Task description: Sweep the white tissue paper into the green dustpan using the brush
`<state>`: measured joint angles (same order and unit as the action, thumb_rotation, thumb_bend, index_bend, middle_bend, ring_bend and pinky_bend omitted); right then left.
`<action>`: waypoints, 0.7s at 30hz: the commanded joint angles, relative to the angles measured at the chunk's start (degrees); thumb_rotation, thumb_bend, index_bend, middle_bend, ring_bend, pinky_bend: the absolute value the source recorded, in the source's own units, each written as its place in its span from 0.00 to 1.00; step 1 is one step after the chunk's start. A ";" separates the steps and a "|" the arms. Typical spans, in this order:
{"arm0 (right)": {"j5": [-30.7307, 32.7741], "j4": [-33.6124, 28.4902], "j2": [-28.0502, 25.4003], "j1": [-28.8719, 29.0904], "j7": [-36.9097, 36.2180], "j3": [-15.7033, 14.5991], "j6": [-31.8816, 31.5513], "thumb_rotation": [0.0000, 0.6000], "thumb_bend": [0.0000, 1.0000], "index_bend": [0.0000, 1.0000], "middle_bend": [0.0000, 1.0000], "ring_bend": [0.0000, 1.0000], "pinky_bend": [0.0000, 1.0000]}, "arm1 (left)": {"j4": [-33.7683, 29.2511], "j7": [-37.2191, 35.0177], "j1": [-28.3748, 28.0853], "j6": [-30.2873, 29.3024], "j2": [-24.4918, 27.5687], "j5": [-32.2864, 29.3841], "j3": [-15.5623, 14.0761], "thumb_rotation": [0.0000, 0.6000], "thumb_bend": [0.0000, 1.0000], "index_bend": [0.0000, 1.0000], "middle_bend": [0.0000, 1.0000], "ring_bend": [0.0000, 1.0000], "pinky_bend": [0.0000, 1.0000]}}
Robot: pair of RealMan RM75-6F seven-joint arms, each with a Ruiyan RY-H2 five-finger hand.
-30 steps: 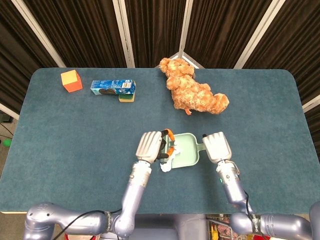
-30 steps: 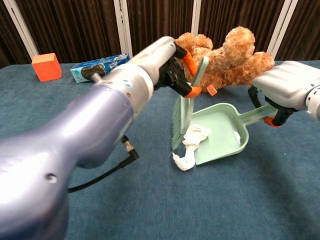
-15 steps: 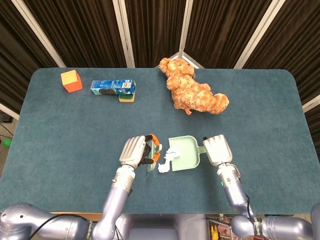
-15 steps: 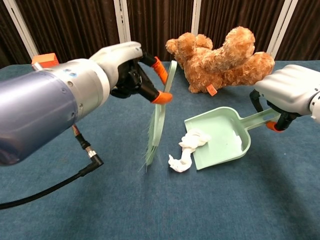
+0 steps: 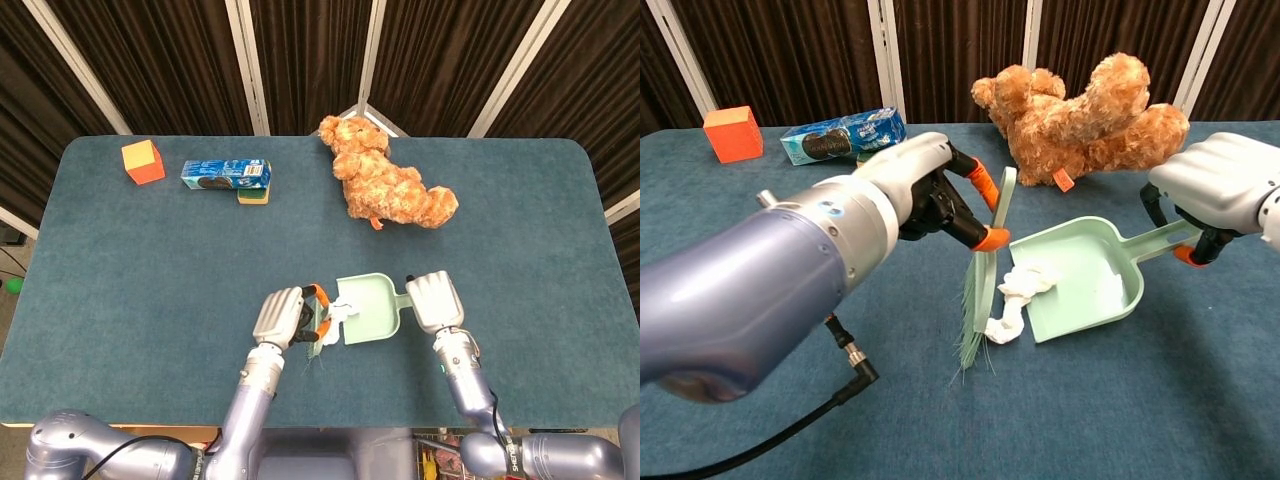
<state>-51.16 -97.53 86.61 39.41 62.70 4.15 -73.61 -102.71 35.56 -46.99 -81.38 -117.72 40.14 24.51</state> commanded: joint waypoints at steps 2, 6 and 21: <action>-0.15 -0.01 -0.31 0.00 -0.37 0.01 0.17 1.00 0.45 0.67 0.85 0.83 0.86 | 5.75 -3.05 -1.30 0.41 -3.40 3.44 0.92 1.00 0.67 0.80 1.00 1.00 1.00; -0.16 -0.23 -0.41 0.08 -0.38 -0.01 0.31 1.00 0.45 0.67 0.85 0.83 0.86 | 9.41 -5.18 -2.42 1.41 -5.66 4.60 2.93 1.00 0.67 0.80 1.00 1.00 1.00; -1.08 0.25 -1.03 -0.29 -1.83 -0.66 0.92 1.00 0.45 0.67 0.85 0.83 0.86 | 19.02 -14.71 -9.93 0.33 -12.28 5.45 8.39 1.00 0.63 0.79 1.00 0.99 1.00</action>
<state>-52.24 -97.39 85.66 39.18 60.99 3.52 -72.75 -84.10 21.58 -56.16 -80.56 -129.99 45.90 32.51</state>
